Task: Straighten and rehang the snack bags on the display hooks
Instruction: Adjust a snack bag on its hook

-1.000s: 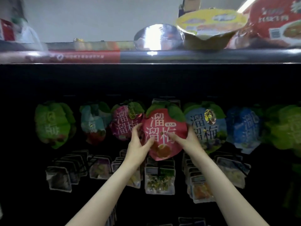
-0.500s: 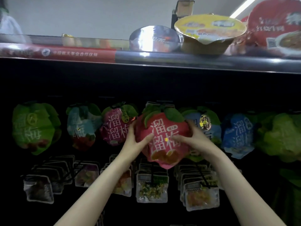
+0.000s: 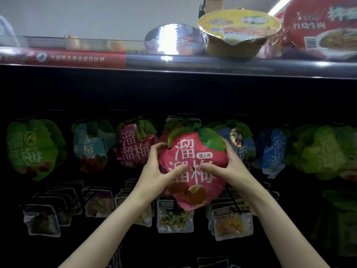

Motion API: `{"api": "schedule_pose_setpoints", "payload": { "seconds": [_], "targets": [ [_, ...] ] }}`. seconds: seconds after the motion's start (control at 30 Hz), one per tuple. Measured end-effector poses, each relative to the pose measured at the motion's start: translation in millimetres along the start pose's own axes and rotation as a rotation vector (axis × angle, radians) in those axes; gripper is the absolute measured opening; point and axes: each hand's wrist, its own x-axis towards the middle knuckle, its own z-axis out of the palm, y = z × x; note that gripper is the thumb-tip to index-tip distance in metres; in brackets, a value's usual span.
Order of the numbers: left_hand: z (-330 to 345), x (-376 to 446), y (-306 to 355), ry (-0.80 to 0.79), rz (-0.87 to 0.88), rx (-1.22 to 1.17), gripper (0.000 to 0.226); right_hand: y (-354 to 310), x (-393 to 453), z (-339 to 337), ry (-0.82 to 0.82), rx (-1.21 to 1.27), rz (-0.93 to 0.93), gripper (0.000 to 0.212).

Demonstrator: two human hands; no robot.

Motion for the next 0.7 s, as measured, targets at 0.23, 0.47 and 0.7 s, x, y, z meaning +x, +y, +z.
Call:
{"api": "schedule_pose_setpoints", "payload": {
  "seconds": [0.23,0.47,0.7],
  "targets": [
    [55.3,19.8,9.4,-0.202,0.131,0.083,0.094,-3.0,-21.8,-40.9,0.307,-0.057,-0.027,0.077],
    [84.1,28.0,4.6,-0.260,0.121,0.132,0.091,16.6,-28.6,-68.8,0.383,0.111,0.071,0.058],
    [15.5,72.1,-30.7,0.259,0.023,0.279,0.062,17.1,-23.5,-66.5,0.329,0.018,0.064,0.067]
  ]
}}
